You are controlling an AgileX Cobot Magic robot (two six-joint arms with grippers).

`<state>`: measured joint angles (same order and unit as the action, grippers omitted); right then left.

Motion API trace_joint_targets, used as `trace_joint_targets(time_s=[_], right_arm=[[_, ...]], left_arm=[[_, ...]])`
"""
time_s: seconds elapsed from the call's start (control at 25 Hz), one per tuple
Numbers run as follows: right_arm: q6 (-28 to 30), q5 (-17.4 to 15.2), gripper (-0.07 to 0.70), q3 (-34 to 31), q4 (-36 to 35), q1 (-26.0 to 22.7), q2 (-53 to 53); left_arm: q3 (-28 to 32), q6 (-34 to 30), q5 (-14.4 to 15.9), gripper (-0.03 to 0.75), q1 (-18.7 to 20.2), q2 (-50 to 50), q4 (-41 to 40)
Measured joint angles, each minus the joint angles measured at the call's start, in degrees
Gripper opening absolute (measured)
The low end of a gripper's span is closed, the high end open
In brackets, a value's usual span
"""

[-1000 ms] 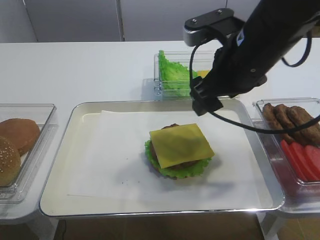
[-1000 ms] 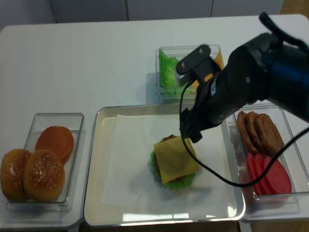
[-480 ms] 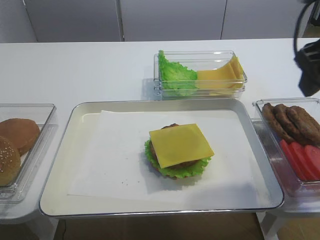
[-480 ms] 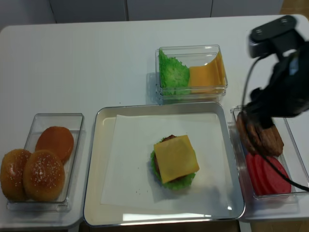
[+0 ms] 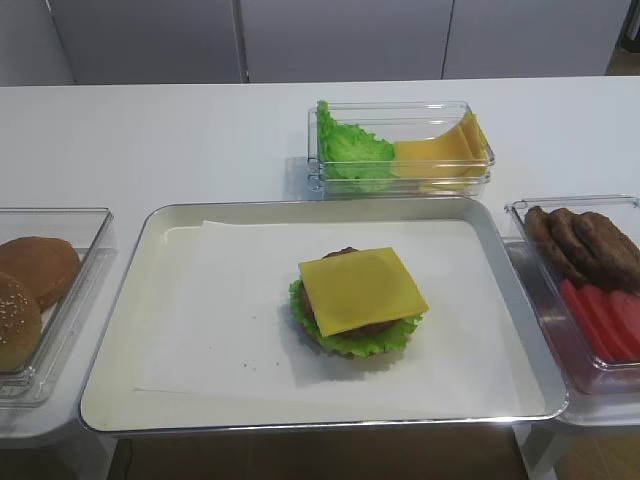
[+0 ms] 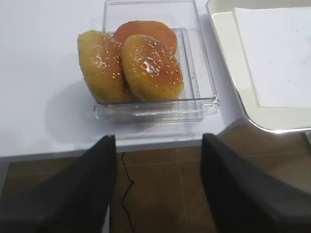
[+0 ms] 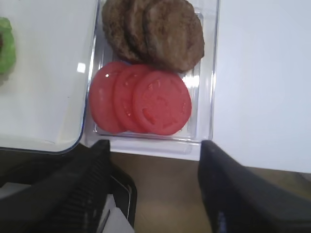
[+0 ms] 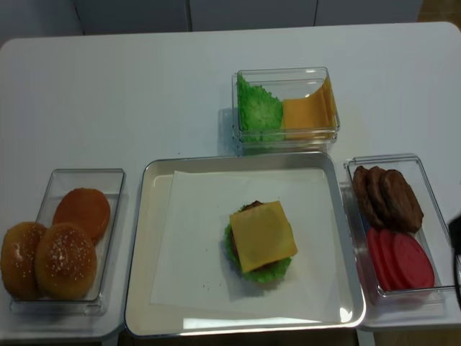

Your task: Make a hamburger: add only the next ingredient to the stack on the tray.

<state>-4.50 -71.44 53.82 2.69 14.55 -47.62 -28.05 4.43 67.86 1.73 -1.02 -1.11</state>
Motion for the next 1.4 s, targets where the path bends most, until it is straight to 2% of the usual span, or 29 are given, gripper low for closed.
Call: trace_joint_targets(time_s=[0.52, 0.8, 0.92, 1.16, 1.32, 1.4], right_arm=[[-0.1, -1.6, 0.443, -9.3, -5.9, 0.0, 33.8], [3.5, -2.1, 0.443, -15.4, -10.2, -0.1, 47.7], [5.4, -2.3, 0.443, -17.6, -10.3, -0.1, 48.8], [7.1, 3.2, 0.445, -21.5, -9.6, -0.1, 48.8], [7.7, 3.8, 0.445, -24.7, -9.1, -0.1, 48.8], [8.2, 5.2, 0.445, -25.9, -9.1, -0.1, 48.8]], left_arm=[[0.0, 0.0, 0.0, 0.409, 0.0, 0.0, 0.0], [0.0, 0.0, 0.0, 0.409, 0.0, 0.0, 0.0], [0.0, 0.0, 0.0, 0.409, 0.0, 0.0, 0.0], [0.0, 0.0, 0.0, 0.409, 0.0, 0.0, 0.0], [0.0, 0.0, 0.0, 0.409, 0.0, 0.0, 0.0], [0.0, 0.0, 0.0, 0.409, 0.0, 0.0, 0.0]])
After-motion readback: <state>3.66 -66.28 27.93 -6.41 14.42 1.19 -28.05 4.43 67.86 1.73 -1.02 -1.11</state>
